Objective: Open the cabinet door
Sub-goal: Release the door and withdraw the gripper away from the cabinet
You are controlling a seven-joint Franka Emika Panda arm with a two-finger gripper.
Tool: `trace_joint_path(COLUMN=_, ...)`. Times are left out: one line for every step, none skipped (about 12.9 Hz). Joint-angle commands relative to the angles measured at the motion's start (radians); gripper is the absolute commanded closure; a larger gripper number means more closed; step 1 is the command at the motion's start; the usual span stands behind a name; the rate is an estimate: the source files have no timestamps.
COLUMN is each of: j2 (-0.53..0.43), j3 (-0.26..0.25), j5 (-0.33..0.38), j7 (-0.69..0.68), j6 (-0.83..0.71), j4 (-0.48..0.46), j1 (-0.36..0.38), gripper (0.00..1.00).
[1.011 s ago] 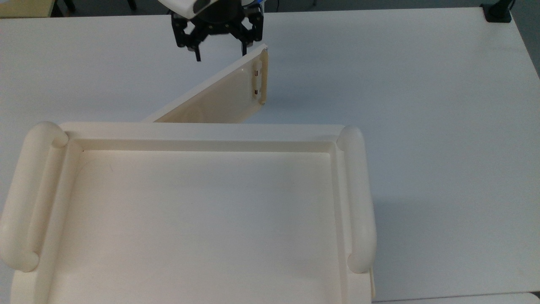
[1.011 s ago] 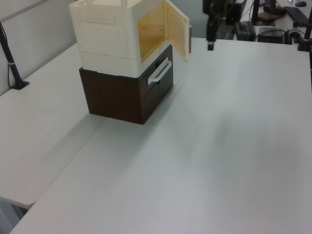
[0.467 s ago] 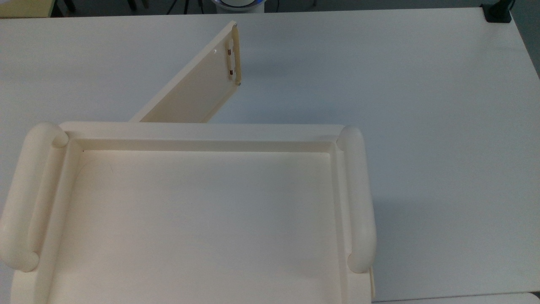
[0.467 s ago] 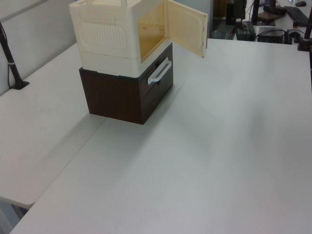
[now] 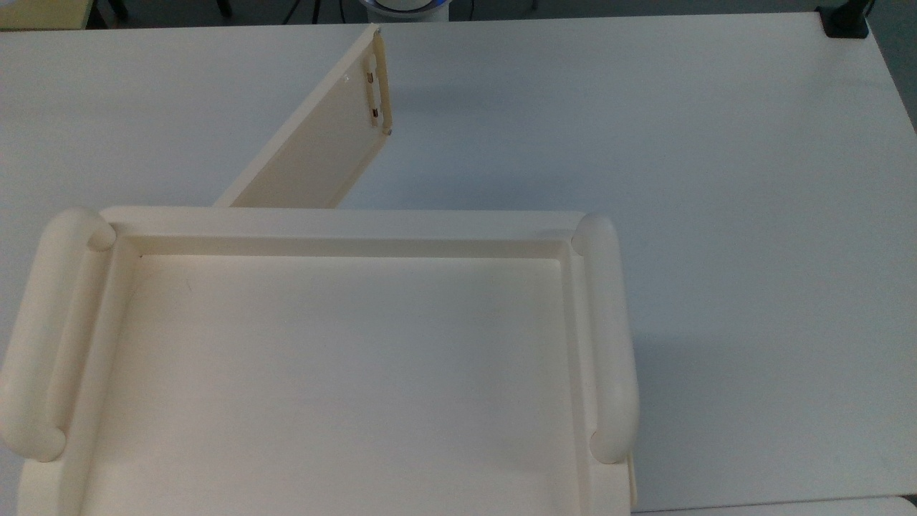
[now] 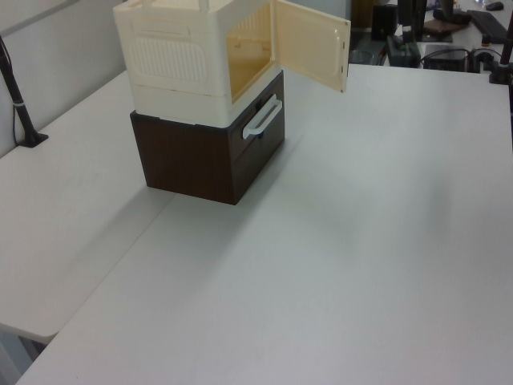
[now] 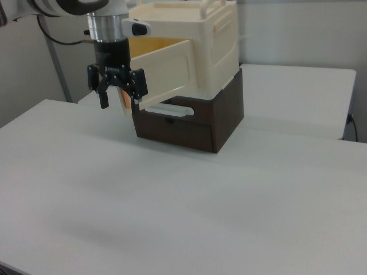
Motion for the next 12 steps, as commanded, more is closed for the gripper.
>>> trace_joint_path(j2=-0.042, j3=0.015, j5=0.01, j7=0.063, j6=0.0, j4=-0.038, j1=-0.01, gripper=0.0)
trace_joint_path(j2=-0.037, j3=0.035, j5=0.012, j7=0.088, j6=0.011, j4=-0.038, j1=-0.005, gripper=0.0)
trace_joint_path(j2=-0.036, j3=0.068, j5=0.012, j7=0.118, j6=0.043, j4=-0.05, j1=-0.008, gripper=0.0)
trace_joint_path(j2=-0.036, j3=0.07, j5=0.01, j7=0.14, j6=0.061, j4=-0.064, j1=-0.008, gripper=0.0)
trace_joint_path(j2=-0.031, j3=0.07, j5=0.009, j7=0.143, j6=0.083, j4=-0.067, j1=-0.01, gripper=0.0)
trace_joint_path(j2=-0.028, j3=0.07, j5=0.007, j7=0.143, j6=0.103, j4=-0.067, j1=-0.01, gripper=0.0)
trace_joint_path(j2=-0.028, j3=0.07, j5=0.007, j7=0.145, j6=0.107, j4=-0.067, j1=-0.011, gripper=0.0)
trace_joint_path(j2=-0.028, j3=0.067, j5=0.007, j7=0.148, j6=0.106, j4=-0.067, j1=-0.011, gripper=0.0)
trace_joint_path(j2=-0.027, j3=0.067, j5=0.009, j7=0.157, j6=0.107, j4=-0.068, j1=-0.011, gripper=0.0)
trace_joint_path(j2=-0.027, j3=0.067, j5=0.009, j7=0.168, j6=0.107, j4=-0.068, j1=-0.011, gripper=0.0)
trace_joint_path(j2=-0.025, j3=0.064, j5=0.009, j7=0.168, j6=0.109, j4=-0.067, j1=-0.011, gripper=0.0)
trace_joint_path(j2=-0.023, j3=0.059, j5=0.015, j7=0.168, j6=0.112, j4=-0.067, j1=-0.011, gripper=0.0)
